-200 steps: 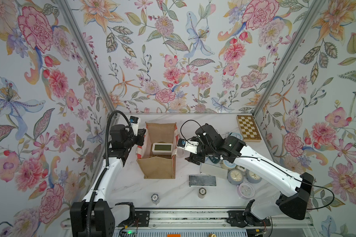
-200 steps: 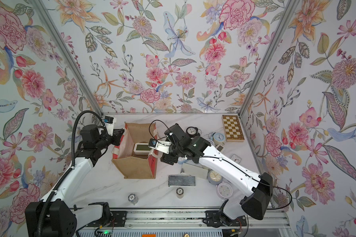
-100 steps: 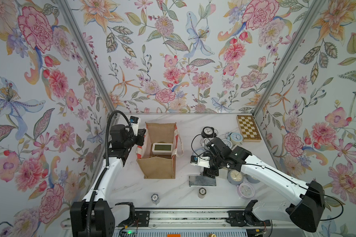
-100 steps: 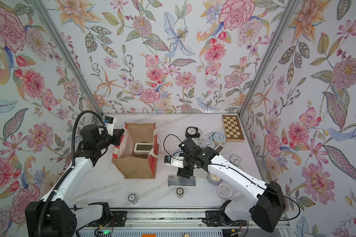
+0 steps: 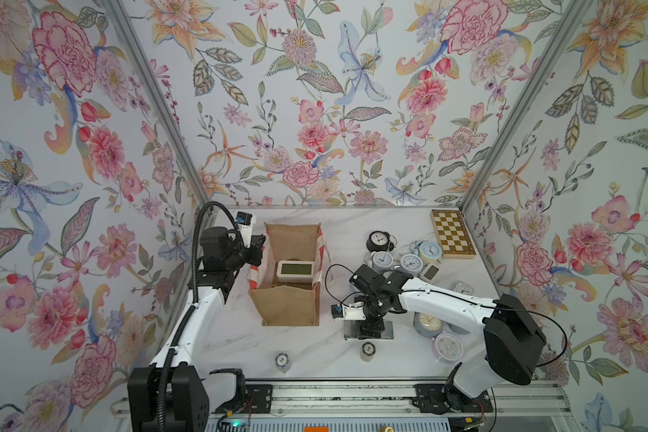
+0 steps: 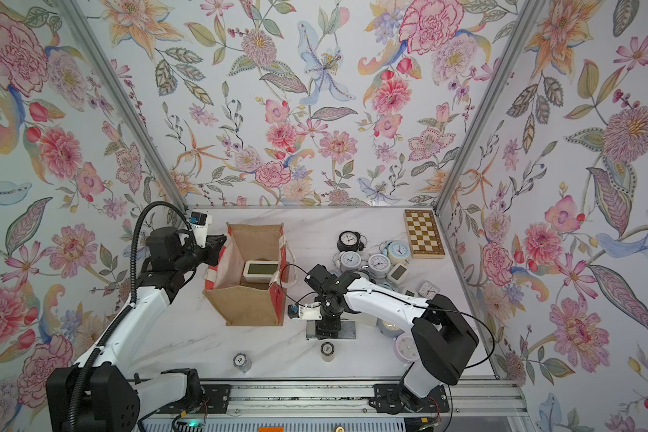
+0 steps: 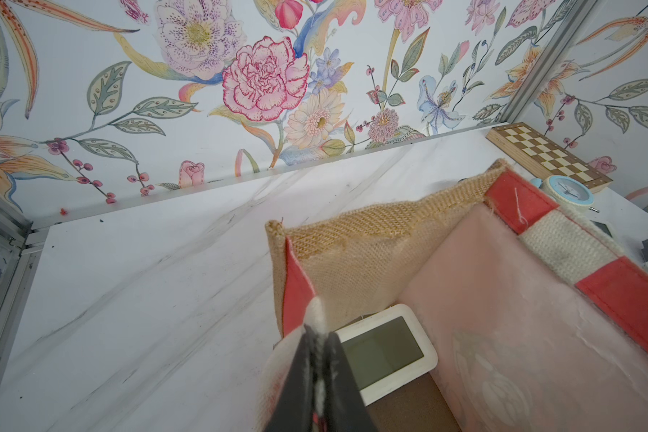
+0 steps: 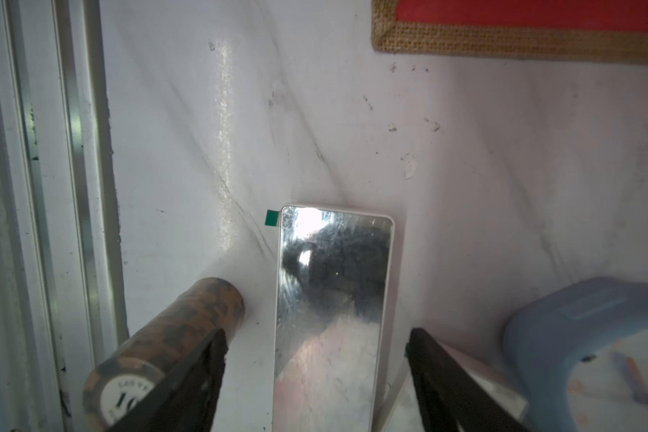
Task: Put the alarm clock into the canvas bag
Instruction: Pick up the alarm from the center of the board.
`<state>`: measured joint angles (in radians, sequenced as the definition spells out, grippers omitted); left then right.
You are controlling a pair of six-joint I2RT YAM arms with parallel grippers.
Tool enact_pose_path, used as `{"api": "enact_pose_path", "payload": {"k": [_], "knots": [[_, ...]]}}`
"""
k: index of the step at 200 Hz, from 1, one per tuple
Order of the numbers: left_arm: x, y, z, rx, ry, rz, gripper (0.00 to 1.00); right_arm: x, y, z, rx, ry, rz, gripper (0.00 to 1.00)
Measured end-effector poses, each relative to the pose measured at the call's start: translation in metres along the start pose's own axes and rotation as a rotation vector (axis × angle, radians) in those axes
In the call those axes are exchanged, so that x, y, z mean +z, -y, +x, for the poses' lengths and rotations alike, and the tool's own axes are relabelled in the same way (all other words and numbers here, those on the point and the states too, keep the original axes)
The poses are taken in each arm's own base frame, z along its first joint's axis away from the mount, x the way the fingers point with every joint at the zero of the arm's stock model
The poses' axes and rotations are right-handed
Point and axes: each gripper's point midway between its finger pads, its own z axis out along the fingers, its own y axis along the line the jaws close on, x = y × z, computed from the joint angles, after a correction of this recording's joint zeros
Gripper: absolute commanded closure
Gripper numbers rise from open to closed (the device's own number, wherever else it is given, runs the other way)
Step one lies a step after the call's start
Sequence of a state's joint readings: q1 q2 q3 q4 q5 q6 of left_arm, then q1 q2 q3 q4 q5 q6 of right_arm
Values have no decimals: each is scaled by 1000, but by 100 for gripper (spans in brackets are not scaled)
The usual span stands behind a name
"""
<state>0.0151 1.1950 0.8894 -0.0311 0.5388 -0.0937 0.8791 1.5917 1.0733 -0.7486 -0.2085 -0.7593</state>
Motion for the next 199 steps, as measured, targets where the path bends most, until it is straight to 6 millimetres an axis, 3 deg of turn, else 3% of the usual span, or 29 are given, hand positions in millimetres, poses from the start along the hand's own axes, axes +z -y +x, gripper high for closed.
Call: {"api": "enact_pose_path", "payload": {"k": [109, 199], "knots": [[0, 0, 0, 0, 0, 0, 89, 39, 9, 5, 41, -73, 2, 20], [0, 0, 0, 0, 0, 0, 90, 47, 10, 10, 55, -82, 14, 32]]}}
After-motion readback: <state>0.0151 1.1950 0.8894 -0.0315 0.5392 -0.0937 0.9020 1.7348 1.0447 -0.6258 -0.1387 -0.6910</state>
